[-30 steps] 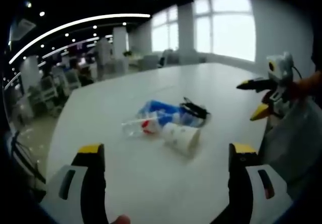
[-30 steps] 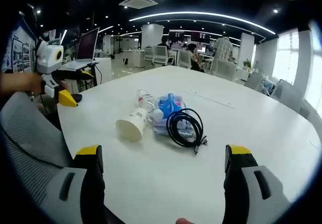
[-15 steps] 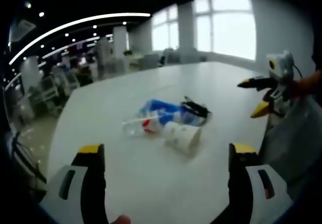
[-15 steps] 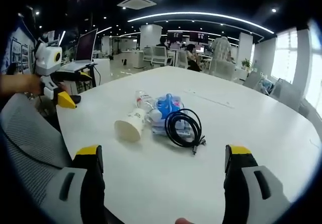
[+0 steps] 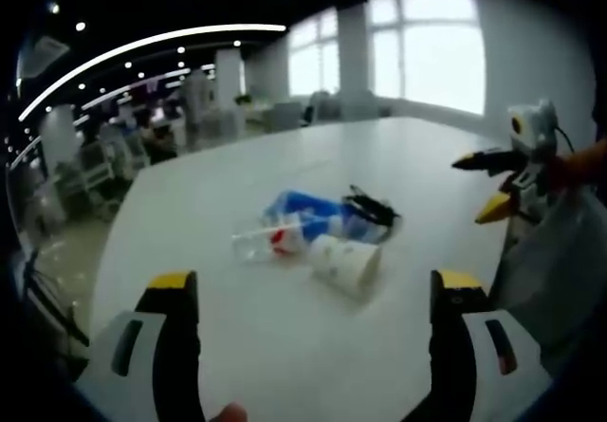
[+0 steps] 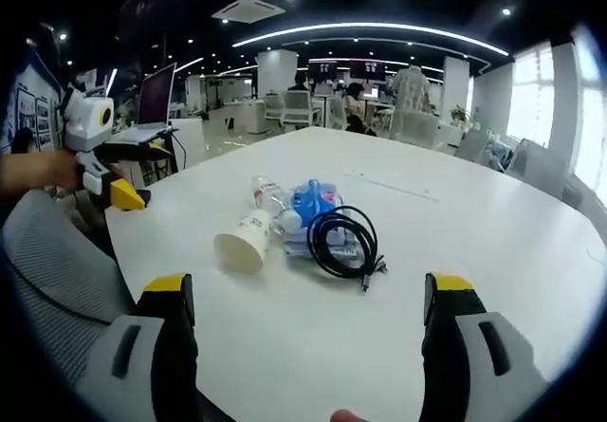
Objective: Arrange the tabletop items into an orderly group along one side of the table until the central work area is clear of visible clutter.
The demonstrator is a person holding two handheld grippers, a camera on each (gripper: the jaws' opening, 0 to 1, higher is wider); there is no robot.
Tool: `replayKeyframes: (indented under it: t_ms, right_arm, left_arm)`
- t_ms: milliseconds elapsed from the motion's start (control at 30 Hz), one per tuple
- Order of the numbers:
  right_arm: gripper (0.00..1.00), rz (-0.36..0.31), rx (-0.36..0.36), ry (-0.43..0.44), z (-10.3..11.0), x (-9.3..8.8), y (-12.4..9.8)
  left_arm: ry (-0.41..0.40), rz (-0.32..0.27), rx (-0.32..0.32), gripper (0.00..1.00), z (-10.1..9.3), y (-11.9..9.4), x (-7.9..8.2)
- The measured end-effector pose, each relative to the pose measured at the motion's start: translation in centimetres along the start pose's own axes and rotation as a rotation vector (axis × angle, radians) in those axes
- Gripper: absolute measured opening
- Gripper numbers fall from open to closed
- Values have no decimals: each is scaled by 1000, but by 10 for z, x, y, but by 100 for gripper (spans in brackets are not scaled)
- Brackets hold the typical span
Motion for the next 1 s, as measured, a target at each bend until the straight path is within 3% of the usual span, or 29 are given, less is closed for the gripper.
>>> replayKeyframes:
  t_ms: [500, 700, 900, 1000]
  right_arm:
    - [100, -3, 8, 18, 1, 1, 0]
    - [100, -6, -2, 24, -2, 2, 0]
    - [100, 1, -3, 31, -2, 1, 0]
    - [100, -7, -5, 22, -2, 3, 0]
  left_arm:
    - [67, 31, -43, 97, 16, 17, 20]
    - [107, 51, -65, 96, 26, 22, 31]
    - [94, 41, -104, 94, 33, 27, 50]
    - [130, 75, -115, 91, 39, 30, 56]
Point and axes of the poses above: the point that each gripper's makers call its tool centre point, and the gripper's own axes: y roughly forward along the fingers, z roughly to its left, x roughly out of its top, the point moved 3 cm from there along -y, roughly backward along the fingers, and after that the axes turned 8 degrees about -x, right-handed, at the moved point
